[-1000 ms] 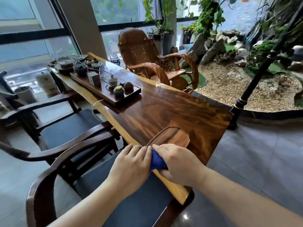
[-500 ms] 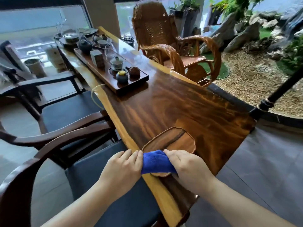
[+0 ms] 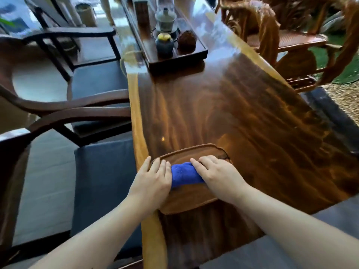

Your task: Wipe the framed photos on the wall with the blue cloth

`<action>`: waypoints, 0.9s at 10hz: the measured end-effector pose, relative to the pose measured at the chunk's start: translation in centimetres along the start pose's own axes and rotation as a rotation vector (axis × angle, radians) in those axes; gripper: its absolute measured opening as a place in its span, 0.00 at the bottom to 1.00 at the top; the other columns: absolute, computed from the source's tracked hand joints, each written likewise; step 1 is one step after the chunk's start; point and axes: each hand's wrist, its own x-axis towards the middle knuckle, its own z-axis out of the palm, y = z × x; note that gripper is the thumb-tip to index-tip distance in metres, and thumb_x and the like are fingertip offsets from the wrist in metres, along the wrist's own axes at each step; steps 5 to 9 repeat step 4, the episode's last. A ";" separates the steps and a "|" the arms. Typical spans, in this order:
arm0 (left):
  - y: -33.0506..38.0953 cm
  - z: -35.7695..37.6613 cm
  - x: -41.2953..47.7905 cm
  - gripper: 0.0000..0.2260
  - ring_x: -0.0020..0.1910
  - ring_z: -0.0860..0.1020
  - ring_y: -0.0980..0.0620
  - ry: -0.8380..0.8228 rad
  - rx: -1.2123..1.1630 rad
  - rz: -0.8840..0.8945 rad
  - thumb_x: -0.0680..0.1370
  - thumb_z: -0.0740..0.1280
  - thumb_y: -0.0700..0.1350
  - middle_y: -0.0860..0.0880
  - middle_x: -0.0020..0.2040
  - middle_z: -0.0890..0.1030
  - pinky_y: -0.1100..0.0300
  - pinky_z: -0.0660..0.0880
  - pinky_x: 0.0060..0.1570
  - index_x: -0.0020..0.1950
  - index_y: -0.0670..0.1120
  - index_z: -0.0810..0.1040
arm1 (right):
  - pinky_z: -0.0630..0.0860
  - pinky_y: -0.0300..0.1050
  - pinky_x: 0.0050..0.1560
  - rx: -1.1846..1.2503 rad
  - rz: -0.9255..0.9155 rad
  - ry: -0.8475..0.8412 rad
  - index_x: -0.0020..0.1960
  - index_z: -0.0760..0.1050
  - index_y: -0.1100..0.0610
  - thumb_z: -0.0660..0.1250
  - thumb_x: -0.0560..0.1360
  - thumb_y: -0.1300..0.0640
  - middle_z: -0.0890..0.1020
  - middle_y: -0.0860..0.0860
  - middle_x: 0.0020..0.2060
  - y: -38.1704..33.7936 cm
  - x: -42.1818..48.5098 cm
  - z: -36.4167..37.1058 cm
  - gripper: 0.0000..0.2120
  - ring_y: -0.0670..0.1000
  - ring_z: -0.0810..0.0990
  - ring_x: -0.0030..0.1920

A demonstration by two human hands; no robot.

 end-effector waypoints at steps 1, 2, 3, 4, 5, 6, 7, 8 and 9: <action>1.9 2.1 -0.1 0.22 0.59 0.79 0.41 -0.099 -0.014 -0.037 0.74 0.52 0.41 0.38 0.58 0.82 0.44 0.76 0.58 0.61 0.36 0.78 | 0.76 0.55 0.44 -0.048 -0.092 -0.060 0.69 0.67 0.63 0.53 0.74 0.59 0.77 0.59 0.53 1.4 0.5 2.1 0.24 0.60 0.75 0.50; 3.5 3.1 -1.0 0.28 0.65 0.75 0.39 -0.230 -0.155 -0.140 0.73 0.53 0.50 0.36 0.64 0.77 0.42 0.75 0.61 0.67 0.35 0.72 | 0.74 0.55 0.54 0.004 -0.099 -0.145 0.71 0.63 0.61 0.55 0.74 0.52 0.75 0.59 0.59 2.1 0.3 3.5 0.27 0.60 0.73 0.57; 3.9 3.7 -1.7 0.36 0.71 0.68 0.39 -0.231 -0.231 -0.205 0.74 0.54 0.61 0.37 0.71 0.70 0.40 0.68 0.68 0.73 0.36 0.64 | 0.62 0.55 0.68 0.027 -0.082 -0.177 0.75 0.52 0.60 0.54 0.74 0.35 0.67 0.57 0.70 2.6 -0.4 4.6 0.40 0.56 0.63 0.69; 3.6 3.1 -1.8 0.40 0.76 0.60 0.40 -0.255 -0.182 -0.240 0.75 0.49 0.66 0.38 0.76 0.62 0.41 0.58 0.73 0.77 0.39 0.54 | 0.49 0.58 0.72 0.026 -0.059 -0.259 0.76 0.41 0.57 0.46 0.71 0.26 0.54 0.56 0.76 2.6 -0.3 4.5 0.47 0.55 0.49 0.75; 3.6 3.1 -1.8 0.40 0.76 0.60 0.40 -0.255 -0.182 -0.240 0.75 0.49 0.66 0.38 0.76 0.62 0.41 0.58 0.73 0.77 0.39 0.54 | 0.49 0.58 0.72 0.026 -0.059 -0.259 0.76 0.41 0.57 0.46 0.71 0.26 0.54 0.56 0.76 2.6 -0.3 4.5 0.47 0.55 0.49 0.75; 3.6 3.1 -1.8 0.40 0.76 0.60 0.40 -0.255 -0.182 -0.240 0.75 0.49 0.66 0.38 0.76 0.62 0.41 0.58 0.73 0.77 0.39 0.54 | 0.49 0.58 0.72 0.026 -0.059 -0.259 0.76 0.41 0.57 0.46 0.71 0.26 0.54 0.56 0.76 2.6 -0.3 4.5 0.47 0.55 0.49 0.75; 3.6 3.1 -1.8 0.40 0.76 0.60 0.40 -0.255 -0.182 -0.240 0.75 0.49 0.66 0.38 0.76 0.62 0.41 0.58 0.73 0.77 0.39 0.54 | 0.49 0.58 0.72 0.026 -0.059 -0.259 0.76 0.41 0.57 0.46 0.71 0.26 0.54 0.56 0.76 2.6 -0.3 4.5 0.47 0.55 0.49 0.75; 3.6 3.1 -1.8 0.40 0.76 0.60 0.40 -0.255 -0.182 -0.240 0.75 0.49 0.66 0.38 0.76 0.62 0.41 0.58 0.73 0.77 0.39 0.54 | 0.49 0.58 0.72 0.026 -0.059 -0.259 0.76 0.41 0.57 0.46 0.71 0.26 0.54 0.56 0.76 2.6 -0.3 4.5 0.47 0.55 0.49 0.75; 3.6 3.1 -1.8 0.40 0.76 0.60 0.40 -0.255 -0.182 -0.240 0.75 0.49 0.66 0.38 0.76 0.62 0.41 0.58 0.73 0.77 0.39 0.54 | 0.49 0.58 0.72 0.026 -0.059 -0.259 0.76 0.41 0.57 0.46 0.71 0.26 0.54 0.56 0.76 2.6 -0.3 4.5 0.47 0.55 0.49 0.75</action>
